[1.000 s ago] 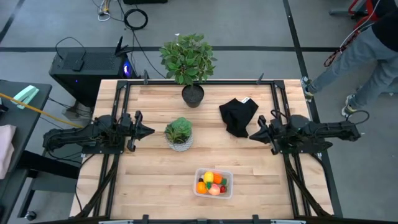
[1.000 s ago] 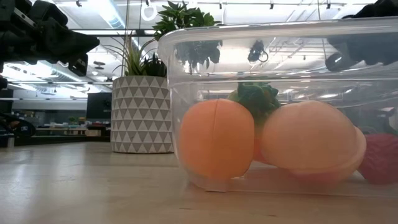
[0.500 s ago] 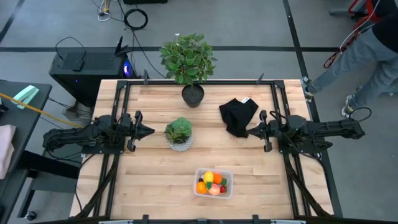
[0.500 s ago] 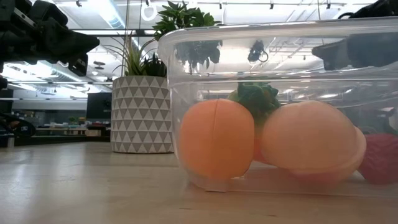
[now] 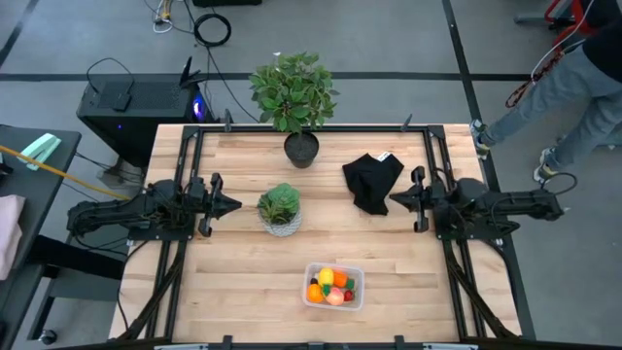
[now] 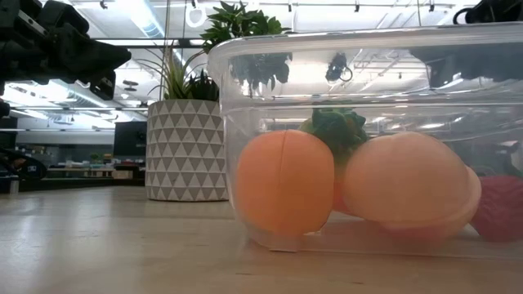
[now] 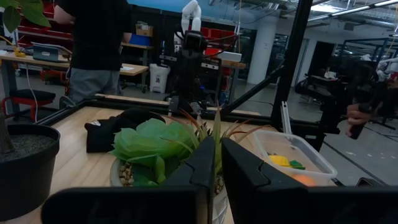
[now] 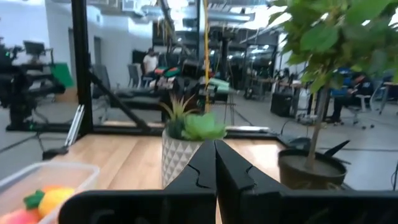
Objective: Pick and placing Produce into tupperware
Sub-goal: Return to Home Position
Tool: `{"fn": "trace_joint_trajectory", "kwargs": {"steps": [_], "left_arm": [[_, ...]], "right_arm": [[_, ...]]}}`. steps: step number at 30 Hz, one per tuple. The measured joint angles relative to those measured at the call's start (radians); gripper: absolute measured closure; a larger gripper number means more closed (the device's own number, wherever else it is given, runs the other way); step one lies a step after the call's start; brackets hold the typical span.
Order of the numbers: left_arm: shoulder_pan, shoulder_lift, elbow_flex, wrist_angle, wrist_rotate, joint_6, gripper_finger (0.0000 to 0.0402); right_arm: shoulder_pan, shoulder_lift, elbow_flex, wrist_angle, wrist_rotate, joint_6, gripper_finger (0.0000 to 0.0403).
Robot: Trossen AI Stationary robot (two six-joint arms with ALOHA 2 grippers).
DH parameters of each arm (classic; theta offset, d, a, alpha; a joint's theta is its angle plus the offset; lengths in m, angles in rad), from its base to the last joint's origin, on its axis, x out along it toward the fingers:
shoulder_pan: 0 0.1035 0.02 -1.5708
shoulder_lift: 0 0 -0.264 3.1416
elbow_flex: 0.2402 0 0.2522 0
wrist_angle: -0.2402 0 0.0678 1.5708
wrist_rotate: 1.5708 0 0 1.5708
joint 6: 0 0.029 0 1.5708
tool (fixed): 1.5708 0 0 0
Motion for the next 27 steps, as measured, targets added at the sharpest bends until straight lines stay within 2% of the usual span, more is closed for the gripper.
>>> {"fn": "trace_joint_trajectory", "kwargs": {"steps": [11, 19, 27], "left_arm": [[0.000, 0.000, 0.000, 0.000, 0.000, 0.000, 0.0378], [0.000, 0.000, 0.000, 0.000, 0.000, 0.000, 0.0366], [0.000, 0.000, 0.000, 0.000, 0.000, 0.000, 0.0374]], "right_arm": [[0.000, -0.025, 0.000, -0.007, -0.012, 0.020, 0.0403], [0.000, -0.026, 0.000, -0.129, -0.050, 0.095, 0.0403], [0.000, -0.026, 0.000, -0.134, -0.073, 0.094, 0.0403]]}}
